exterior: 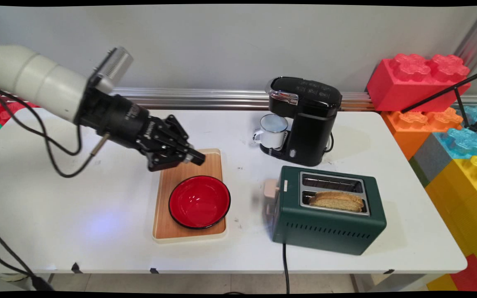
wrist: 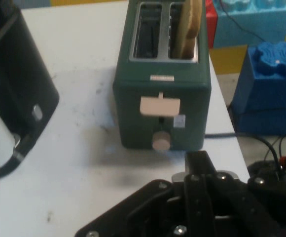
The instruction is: Press the toaster switch
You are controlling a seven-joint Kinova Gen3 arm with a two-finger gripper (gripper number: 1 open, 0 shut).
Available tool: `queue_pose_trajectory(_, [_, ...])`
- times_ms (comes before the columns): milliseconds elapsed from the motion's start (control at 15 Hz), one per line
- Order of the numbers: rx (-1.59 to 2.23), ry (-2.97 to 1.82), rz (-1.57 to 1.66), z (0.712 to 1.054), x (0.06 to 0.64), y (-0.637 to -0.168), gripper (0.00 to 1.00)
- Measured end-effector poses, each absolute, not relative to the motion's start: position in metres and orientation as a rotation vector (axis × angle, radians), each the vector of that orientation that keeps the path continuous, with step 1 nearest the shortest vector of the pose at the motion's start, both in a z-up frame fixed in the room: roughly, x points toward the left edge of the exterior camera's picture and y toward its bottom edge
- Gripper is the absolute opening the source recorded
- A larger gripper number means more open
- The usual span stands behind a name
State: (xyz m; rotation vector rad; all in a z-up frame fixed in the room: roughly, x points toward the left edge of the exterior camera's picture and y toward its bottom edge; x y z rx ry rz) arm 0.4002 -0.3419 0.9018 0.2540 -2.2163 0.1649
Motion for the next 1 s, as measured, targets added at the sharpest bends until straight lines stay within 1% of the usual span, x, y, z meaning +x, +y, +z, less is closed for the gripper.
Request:
queue_pose_trajectory(667, [0.16, -2.172, 0.131, 0.851, 0.335, -0.386, 0.0])
queue_pose_trajectory(1000, [0.146, -2.154, 0.122, 0.832, 0.311, -0.401, 0.0])
